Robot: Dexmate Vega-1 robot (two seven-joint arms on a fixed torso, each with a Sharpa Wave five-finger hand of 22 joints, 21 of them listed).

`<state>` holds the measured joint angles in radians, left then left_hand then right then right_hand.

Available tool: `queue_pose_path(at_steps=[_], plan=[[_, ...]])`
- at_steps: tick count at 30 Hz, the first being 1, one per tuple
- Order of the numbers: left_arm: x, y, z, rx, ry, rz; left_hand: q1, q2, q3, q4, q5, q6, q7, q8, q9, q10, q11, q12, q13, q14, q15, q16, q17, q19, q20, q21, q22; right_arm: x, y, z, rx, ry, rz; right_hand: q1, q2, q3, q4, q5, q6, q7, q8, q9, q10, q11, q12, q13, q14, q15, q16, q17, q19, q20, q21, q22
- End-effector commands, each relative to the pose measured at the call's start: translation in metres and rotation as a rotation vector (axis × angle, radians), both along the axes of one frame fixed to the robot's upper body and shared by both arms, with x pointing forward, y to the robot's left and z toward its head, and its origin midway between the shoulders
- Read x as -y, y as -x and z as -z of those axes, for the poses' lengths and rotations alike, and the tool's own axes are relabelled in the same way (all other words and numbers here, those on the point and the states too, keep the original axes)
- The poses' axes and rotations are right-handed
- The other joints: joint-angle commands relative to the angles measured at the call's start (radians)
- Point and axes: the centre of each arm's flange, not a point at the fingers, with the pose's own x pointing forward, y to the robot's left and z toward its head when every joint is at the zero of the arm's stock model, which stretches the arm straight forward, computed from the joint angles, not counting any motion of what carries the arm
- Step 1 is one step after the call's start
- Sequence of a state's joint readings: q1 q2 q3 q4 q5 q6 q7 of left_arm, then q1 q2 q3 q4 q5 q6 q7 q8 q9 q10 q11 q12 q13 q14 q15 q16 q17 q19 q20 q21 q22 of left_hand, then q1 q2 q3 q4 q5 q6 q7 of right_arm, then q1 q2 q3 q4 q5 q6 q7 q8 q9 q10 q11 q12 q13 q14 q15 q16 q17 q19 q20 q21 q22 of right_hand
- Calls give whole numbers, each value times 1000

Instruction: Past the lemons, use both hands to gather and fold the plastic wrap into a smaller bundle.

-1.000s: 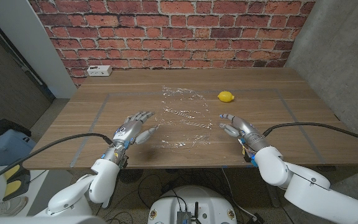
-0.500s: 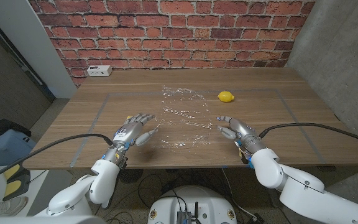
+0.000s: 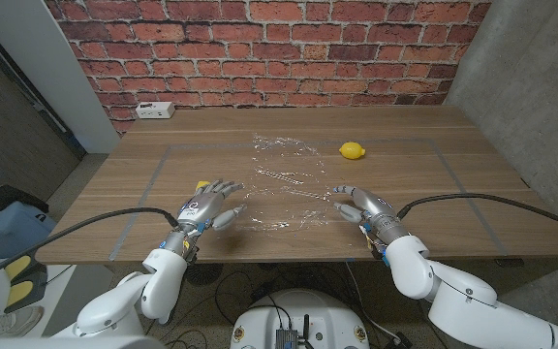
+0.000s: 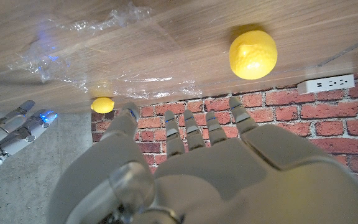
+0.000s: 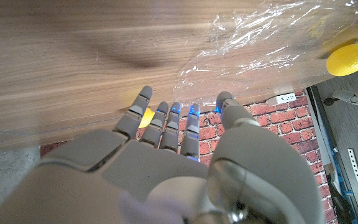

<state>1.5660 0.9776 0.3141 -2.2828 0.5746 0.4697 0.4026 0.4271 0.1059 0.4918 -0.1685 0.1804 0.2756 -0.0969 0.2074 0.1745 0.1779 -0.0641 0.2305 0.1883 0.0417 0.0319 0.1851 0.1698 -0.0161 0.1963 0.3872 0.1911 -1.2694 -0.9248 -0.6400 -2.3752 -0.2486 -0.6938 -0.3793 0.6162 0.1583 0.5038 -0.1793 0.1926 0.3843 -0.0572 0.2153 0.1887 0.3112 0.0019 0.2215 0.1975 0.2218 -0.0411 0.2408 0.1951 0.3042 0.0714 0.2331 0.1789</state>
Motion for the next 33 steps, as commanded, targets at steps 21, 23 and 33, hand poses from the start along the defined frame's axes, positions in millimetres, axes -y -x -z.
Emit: queue_pose_path(at_steps=[21,23,33], plan=[[13,4,0,-17,-198,-144,125,-67,15,-21,-1,157,-14,37,6,29,-31,-3,3,19,-11,1,2,49,-11,-12,-3,-24,1,9,19,127,19,239,-93,10,-17,-6,117,-22,23,2,49,-38,-6,0,40,-37,-10,-7,54,-11,5,3],[14,4,-1,-27,-218,-152,143,-80,15,-22,1,175,-20,40,6,37,-36,-2,3,17,-11,0,2,52,-11,-14,-3,-25,1,9,19,139,27,253,-102,7,-17,-4,116,-26,21,2,47,-41,-8,0,36,-41,-13,-7,54,-14,4,3],[15,1,-6,-74,-304,-195,192,-107,14,-22,6,209,-31,43,6,35,-43,-7,3,12,-11,-1,2,61,-22,-20,-4,-27,0,8,-6,177,42,362,-144,-2,-12,10,98,-47,2,3,13,-66,-25,1,8,-50,-30,-5,45,-22,-7,3]])
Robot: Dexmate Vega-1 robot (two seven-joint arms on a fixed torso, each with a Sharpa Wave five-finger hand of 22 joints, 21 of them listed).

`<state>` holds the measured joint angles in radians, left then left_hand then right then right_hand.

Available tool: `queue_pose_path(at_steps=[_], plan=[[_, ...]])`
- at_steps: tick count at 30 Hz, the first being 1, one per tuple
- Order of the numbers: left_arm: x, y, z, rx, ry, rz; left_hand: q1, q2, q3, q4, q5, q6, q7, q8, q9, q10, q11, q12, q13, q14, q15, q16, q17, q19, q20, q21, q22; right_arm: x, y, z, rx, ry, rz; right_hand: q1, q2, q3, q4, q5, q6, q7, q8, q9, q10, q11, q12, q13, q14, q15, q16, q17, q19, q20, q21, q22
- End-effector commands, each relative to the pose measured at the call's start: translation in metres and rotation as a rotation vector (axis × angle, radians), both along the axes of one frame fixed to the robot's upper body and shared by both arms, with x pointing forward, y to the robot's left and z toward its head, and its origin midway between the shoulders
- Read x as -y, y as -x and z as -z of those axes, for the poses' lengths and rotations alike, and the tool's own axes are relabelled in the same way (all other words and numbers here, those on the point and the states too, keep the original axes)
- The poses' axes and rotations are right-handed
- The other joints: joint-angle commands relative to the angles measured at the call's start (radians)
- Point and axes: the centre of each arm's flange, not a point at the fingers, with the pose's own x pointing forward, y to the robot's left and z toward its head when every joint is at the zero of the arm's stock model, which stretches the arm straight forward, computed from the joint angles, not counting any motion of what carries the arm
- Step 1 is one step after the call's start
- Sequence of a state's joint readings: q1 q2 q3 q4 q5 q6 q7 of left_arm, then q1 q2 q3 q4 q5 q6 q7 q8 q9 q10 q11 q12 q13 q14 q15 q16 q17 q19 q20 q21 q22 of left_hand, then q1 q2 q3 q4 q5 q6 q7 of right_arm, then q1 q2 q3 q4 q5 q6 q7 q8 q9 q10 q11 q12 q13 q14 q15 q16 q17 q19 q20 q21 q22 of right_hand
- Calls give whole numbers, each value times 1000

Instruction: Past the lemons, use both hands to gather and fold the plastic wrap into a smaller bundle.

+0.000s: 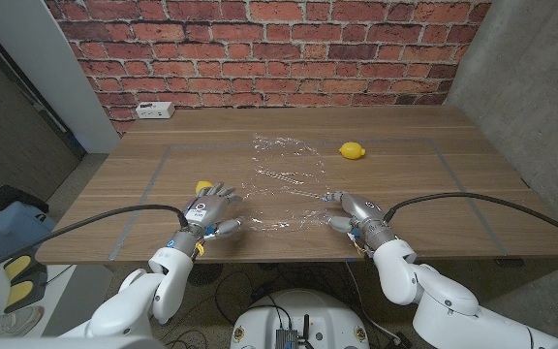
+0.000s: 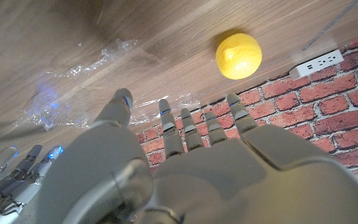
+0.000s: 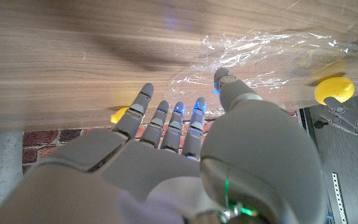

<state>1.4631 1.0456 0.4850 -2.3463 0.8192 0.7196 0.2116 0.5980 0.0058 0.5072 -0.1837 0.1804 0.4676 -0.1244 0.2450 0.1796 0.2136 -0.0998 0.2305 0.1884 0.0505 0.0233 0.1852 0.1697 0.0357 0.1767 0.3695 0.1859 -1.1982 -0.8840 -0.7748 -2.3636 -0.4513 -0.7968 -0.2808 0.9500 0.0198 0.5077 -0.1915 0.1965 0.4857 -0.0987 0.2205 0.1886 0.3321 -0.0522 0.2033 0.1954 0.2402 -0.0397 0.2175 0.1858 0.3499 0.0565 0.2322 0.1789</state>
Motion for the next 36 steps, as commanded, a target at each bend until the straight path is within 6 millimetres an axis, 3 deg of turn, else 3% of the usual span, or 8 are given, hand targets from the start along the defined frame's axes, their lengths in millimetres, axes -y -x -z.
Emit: queue_pose_path(at_steps=[1,8,14,17,22,27,36], plan=[[3,-2,-5,-43,-102,-64,28,-11,-1,-6,7,22,-8,6,1,-5,-9,-9,3,0,-2,-3,2,9,-2,-3,1,-5,-1,-1,-15,47,15,34,-7,-7,1,6,-8,-9,-6,3,-9,-13,-7,3,-14,-52,-8,4,-2,-7,-7,3],[7,-2,-7,-56,-165,-102,70,-40,-6,-6,13,46,-31,7,2,-16,-19,-15,3,-9,-5,-4,3,23,-16,-6,0,-7,-3,-2,-27,61,6,68,-18,-18,8,10,-13,-36,-11,4,-22,-23,-10,3,-26,-56,-12,6,-5,-13,-10,3],[10,-4,-9,-82,-198,-112,114,-70,-15,-1,20,51,-84,-2,3,-37,-23,-23,4,-20,0,-5,3,31,-23,-12,0,-10,-5,-1,-44,82,4,88,-26,-36,18,14,-13,-69,-14,5,-54,-30,-17,4,-60,-55,-21,8,-19,-19,-17,4],[11,-6,-10,-94,-207,-113,122,-74,-17,1,22,58,-89,-2,3,-42,-21,-25,4,-25,2,-6,3,33,-21,-14,0,-11,-5,-2,-50,88,3,96,-26,-43,22,16,-9,-95,-14,6,-65,-37,-18,4,-75,-57,-23,9,-26,-26,-21,4],[12,-9,-9,-99,-205,-110,153,-75,-21,8,28,112,-92,9,6,-31,-21,-19,4,-24,0,-3,3,42,-27,-19,0,-11,-7,-2,-59,91,-3,107,-24,-48,23,18,7,-113,-10,6,-71,-40,-16,5,-83,-57,-23,10,-30,-28,-22,4],[13,-11,-7,-79,-200,-103,189,-76,-29,12,32,181,-94,20,7,-7,-23,-11,3,-2,-11,4,3,68,-32,-19,0,-11,-7,-2,-60,90,-5,116,-23,-52,24,19,10,-120,-10,6,-76,-40,-16,5,-90,-54,-23,10,-31,-27,-22,4],[18,-16,-3,-71,-209,-92,206,-78,-35,14,32,203,-95,19,7,0,-24,-10,3,12,-17,6,2,75,-34,-22,0,-10,-8,-4,-59,87,-4,125,-23,-66,29,21,-25,-102,-26,7,-88,-40,-15,5,-94,-53,-20,11,-34,-27,-23,4]])
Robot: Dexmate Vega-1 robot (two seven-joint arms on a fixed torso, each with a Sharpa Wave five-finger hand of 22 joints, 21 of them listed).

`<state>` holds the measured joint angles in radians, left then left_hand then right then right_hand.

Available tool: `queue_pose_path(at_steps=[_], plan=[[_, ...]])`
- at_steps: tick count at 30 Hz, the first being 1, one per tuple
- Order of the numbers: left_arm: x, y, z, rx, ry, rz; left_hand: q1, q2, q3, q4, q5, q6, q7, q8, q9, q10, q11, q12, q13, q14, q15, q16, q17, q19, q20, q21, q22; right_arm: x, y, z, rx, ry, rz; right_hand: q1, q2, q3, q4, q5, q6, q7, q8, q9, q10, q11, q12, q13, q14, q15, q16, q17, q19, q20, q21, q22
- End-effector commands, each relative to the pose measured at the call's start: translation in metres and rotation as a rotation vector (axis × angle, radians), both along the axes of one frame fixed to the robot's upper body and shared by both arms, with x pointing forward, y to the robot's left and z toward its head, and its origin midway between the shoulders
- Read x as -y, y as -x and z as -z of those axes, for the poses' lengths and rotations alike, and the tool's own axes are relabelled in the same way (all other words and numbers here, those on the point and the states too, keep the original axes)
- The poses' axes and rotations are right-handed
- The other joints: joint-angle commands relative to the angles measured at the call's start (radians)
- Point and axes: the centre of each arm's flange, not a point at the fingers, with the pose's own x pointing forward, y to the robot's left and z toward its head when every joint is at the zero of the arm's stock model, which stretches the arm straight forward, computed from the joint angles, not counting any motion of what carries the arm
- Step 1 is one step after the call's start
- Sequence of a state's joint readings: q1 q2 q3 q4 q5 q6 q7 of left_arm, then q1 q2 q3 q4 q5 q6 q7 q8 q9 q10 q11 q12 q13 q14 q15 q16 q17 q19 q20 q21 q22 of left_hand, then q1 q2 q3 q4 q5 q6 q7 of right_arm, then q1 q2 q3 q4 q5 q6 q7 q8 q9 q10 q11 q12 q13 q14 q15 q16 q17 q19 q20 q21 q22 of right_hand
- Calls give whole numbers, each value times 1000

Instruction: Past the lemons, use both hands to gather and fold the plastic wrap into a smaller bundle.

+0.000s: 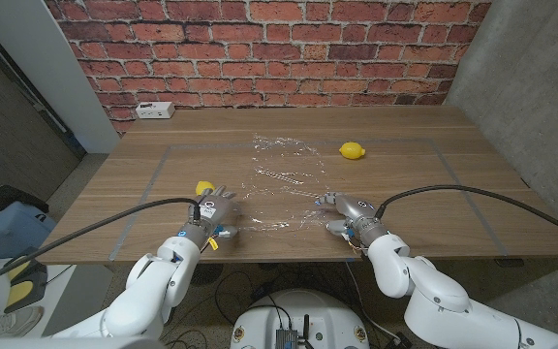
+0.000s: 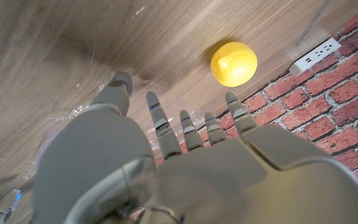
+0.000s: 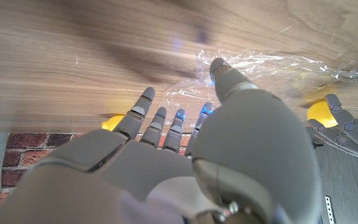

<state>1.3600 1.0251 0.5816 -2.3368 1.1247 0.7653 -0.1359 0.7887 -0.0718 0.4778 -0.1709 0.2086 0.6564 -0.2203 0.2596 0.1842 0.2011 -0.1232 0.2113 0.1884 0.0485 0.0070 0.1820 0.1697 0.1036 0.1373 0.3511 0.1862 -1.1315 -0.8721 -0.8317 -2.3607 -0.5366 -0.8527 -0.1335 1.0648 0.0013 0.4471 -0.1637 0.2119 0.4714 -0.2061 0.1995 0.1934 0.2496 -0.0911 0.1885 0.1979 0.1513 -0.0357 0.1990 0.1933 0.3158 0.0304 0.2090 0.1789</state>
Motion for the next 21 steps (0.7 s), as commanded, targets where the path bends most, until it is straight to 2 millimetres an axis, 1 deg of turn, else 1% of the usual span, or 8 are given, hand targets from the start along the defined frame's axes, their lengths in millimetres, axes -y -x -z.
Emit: queue_pose_path(at_steps=[1,10,12,13,14,15,17,21], plan=[[4,-7,3,9,-11,8,18,-2,-7,1,3,17,0,4,2,15,-2,10,3,17,-2,10,2,10,4,-3,0,0,-2,-2,-5,0,-2,11,-4,-7,2,6,-13,7,-6,2,-6,-2,0,2,-5,-57,-1,4,0,-1,0,4],[8,-14,5,4,-12,30,32,-3,-12,2,2,23,-1,-2,1,28,-2,14,3,27,-6,11,2,17,6,-5,0,0,-3,-3,-1,0,2,13,-4,-14,4,6,-16,9,-7,2,-9,-1,1,3,-5,-57,1,4,0,0,1,4],[9,-16,6,2,-11,34,38,0,-14,4,2,37,2,-1,2,37,-5,16,3,30,-7,11,2,21,5,-6,0,0,-3,-4,-2,0,2,13,-4,-16,5,7,-15,9,-6,2,-8,-1,2,3,-5,-58,2,4,0,0,1,4],[9,-16,6,1,-8,36,52,14,-16,10,-1,93,7,12,4,45,-2,16,3,36,-9,9,2,30,9,-7,1,0,-3,-4,-2,-1,0,14,-4,-17,5,7,-14,8,-5,2,-8,0,2,3,-5,-58,2,4,1,0,1,4],[9,-17,7,0,-6,40,60,18,-20,11,-3,116,2,14,4,53,2,18,3,42,-12,9,2,29,4,-10,1,0,-4,-4,-2,0,-1,14,-4,-18,6,7,-13,7,-5,3,-8,0,2,3,-5,-58,2,4,1,0,1,4],[9,-18,7,-1,-5,42,73,31,-27,15,-8,179,6,25,5,60,-1,16,3,47,-12,8,2,32,2,-15,2,-1,-3,-4,0,0,-2,15,-4,-19,6,7,-12,6,-4,3,-8,0,3,3,-5,-58,3,4,0,0,0,4],[9,-19,7,-1,1,47,82,41,-31,16,-12,209,3,27,4,79,-2,21,3,52,-18,8,2,36,3,-17,2,-2,-4,-3,-2,-2,-3,17,-3,-22,7,8,0,-3,0,3,-9,0,3,3,-5,-57,4,4,1,-1,1,4],[9,-19,7,22,8,51,109,85,-33,19,-23,314,9,43,5,112,7,25,2,72,-31,10,2,50,4,-20,4,-2,-4,-3,1,-5,-7,19,-2,-26,7,8,8,-9,3,3,-8,0,5,3,-6,-58,4,4,1,-2,1,4]])
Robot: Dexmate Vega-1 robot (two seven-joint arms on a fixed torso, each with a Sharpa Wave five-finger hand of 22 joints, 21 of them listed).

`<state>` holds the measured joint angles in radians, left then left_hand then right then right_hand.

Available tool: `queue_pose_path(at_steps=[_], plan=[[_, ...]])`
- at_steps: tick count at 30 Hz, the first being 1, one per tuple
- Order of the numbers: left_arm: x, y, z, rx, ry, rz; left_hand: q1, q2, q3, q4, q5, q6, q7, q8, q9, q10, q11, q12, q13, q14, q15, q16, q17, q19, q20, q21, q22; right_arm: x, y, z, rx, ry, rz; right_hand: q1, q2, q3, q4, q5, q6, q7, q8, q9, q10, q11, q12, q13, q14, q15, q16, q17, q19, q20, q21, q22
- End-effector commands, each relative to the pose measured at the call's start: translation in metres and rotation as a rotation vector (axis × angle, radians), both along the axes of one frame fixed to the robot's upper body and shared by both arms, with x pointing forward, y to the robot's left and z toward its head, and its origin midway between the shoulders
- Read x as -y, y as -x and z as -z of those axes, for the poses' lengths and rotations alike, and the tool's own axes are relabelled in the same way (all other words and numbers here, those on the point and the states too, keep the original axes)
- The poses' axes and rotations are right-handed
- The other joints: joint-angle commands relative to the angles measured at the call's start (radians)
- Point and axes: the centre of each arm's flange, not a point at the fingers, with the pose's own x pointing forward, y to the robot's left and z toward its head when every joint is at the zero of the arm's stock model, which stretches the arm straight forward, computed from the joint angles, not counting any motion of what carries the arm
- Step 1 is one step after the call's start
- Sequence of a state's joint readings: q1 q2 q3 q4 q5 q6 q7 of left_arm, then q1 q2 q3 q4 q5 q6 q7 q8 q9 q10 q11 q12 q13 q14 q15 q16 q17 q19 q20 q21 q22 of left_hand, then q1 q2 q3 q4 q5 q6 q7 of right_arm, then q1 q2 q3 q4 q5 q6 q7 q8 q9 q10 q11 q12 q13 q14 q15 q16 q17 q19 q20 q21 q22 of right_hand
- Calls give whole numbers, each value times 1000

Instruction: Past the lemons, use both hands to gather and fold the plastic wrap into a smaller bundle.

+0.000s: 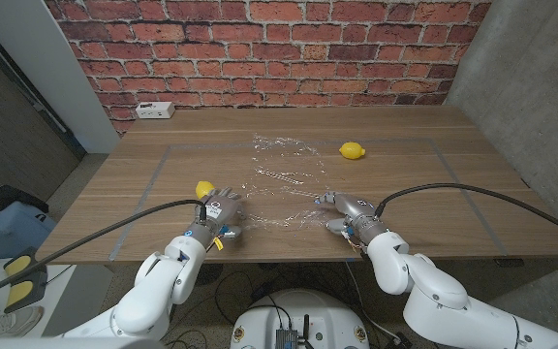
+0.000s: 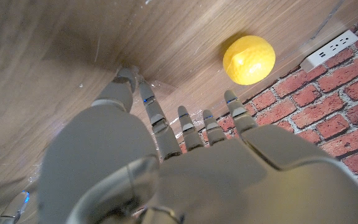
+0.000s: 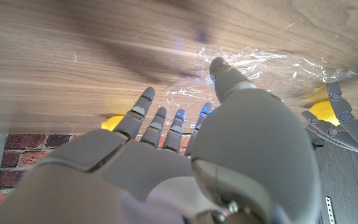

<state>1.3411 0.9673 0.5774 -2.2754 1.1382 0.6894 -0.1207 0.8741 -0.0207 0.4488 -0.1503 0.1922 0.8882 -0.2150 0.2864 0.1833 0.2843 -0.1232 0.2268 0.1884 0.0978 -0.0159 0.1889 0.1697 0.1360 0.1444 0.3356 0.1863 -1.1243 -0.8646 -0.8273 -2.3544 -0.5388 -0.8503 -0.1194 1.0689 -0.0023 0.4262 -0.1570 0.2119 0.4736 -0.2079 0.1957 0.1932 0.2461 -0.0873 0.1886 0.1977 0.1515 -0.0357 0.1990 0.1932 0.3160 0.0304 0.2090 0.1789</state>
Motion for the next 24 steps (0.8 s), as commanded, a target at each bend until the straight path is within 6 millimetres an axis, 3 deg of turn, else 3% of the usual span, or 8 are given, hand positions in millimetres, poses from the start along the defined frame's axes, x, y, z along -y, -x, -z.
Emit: queue_pose_path(at_steps=[1,4,11,16,22,24], plan=[[2,-5,2,22,18,22,29,43,-4,-2,-9,100,8,19,6,36,7,10,2,26,-8,3,2,20,-2,-5,4,-2,-2,0,7,-9,-7,16,2,-6,1,9,9,-8,8,3,-5,-5,5,3,-6,-59,5,4,-1,-2,1,4],[1,-6,2,47,25,18,49,68,-4,-4,-14,161,30,31,8,62,0,14,2,41,-14,5,1,33,-5,-3,5,-2,-2,0,7,-18,-15,21,4,-9,0,10,21,-10,12,3,-6,-6,5,3,-6,-60,6,4,-1,-3,0,4],[1,-5,2,112,46,13,66,89,-12,-5,-17,185,49,27,13,104,-17,21,3,79,-39,10,1,54,-16,0,6,-6,-4,1,-11,-15,-34,41,11,-24,1,12,-16,-14,-4,3,-41,-35,-2,3,-18,-66,6,6,-15,-8,-3,5],[1,-3,1,162,86,31,72,95,-18,-6,-19,189,65,24,16,135,-19,28,4,101,-56,14,1,68,-22,4,7,-6,-7,1,-17,-8,-35,48,16,-28,2,14,-5,-13,1,4,-45,-41,-1,3,-25,-66,5,6,-22,-9,-5,5],[0,0,-1,195,104,31,82,102,-24,-8,-20,197,84,22,20,166,-21,35,5,129,-71,17,1,78,-27,6,8,-5,-12,2,-33,1,-40,78,33,-47,3,16,109,-12,39,9,-25,-53,12,2,-21,-70,11,5,-24,-13,-2,5],[0,0,-2,202,110,32,84,103,-25,-8,-21,198,86,21,21,171,-25,36,6,133,-74,17,1,79,-27,7,8,-5,-15,3,-41,1,-40,79,33,-50,3,16,119,-11,42,9,-22,-53,13,2,-20,-71,12,5,-23,-12,-1,5]])
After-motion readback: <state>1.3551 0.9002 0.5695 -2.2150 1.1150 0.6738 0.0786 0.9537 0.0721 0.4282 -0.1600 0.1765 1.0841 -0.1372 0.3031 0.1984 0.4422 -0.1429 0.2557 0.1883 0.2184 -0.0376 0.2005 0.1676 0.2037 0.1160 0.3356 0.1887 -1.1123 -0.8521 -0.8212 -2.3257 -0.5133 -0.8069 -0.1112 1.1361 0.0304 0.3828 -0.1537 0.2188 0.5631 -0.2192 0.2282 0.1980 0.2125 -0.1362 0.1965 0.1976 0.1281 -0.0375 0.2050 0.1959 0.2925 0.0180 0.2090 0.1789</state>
